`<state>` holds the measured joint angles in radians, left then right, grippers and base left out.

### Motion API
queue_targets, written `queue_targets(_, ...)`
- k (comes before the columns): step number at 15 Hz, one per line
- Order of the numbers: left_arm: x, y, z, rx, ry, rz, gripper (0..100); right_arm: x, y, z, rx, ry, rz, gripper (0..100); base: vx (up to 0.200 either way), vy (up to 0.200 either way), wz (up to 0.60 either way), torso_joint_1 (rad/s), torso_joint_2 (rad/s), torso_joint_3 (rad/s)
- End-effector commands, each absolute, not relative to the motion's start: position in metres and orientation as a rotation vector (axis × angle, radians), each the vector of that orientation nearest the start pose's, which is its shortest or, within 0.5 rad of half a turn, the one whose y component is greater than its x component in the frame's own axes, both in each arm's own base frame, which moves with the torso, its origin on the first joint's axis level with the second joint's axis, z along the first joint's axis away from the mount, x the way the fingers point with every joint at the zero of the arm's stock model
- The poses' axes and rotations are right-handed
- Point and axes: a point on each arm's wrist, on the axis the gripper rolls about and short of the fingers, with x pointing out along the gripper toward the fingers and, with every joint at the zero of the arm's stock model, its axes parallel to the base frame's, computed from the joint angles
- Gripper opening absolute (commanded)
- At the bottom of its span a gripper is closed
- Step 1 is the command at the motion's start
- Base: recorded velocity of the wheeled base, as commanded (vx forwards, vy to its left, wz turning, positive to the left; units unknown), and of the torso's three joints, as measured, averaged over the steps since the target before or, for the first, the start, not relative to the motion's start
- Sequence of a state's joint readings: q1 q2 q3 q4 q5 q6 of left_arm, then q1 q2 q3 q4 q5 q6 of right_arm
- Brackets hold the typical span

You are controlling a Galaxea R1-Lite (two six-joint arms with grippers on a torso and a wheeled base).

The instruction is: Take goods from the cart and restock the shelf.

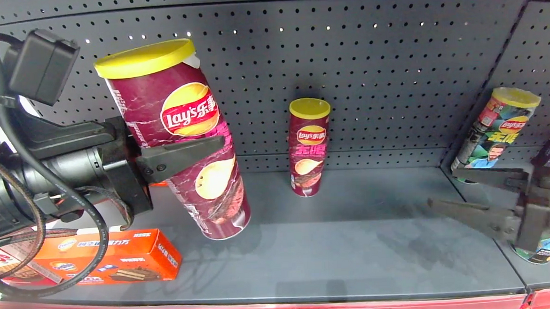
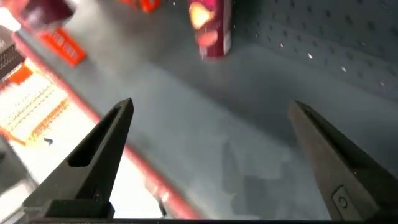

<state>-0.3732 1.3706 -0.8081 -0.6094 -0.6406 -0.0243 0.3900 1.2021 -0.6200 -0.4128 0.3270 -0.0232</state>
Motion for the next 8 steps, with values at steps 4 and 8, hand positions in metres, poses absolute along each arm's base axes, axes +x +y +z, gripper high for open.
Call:
queue_targets(4, 0.208, -0.096, 0.268, -0.018, -0.028, -1.016, 0, 0.281, 0.122, 0.217, -0.069, 0.122, 0.780, 100, 0.000, 0.000, 0.00, 0.000, 0.00, 0.000)
queue_targets(8, 0.208, -0.096, 0.267, -0.019, -0.023, -1.027, 0, 0.328, 0.131, 0.223, -0.146, 0.010, 0.990, 100, 0.000, 0.000, 0.00, 0.000, 0.00, 0.000)
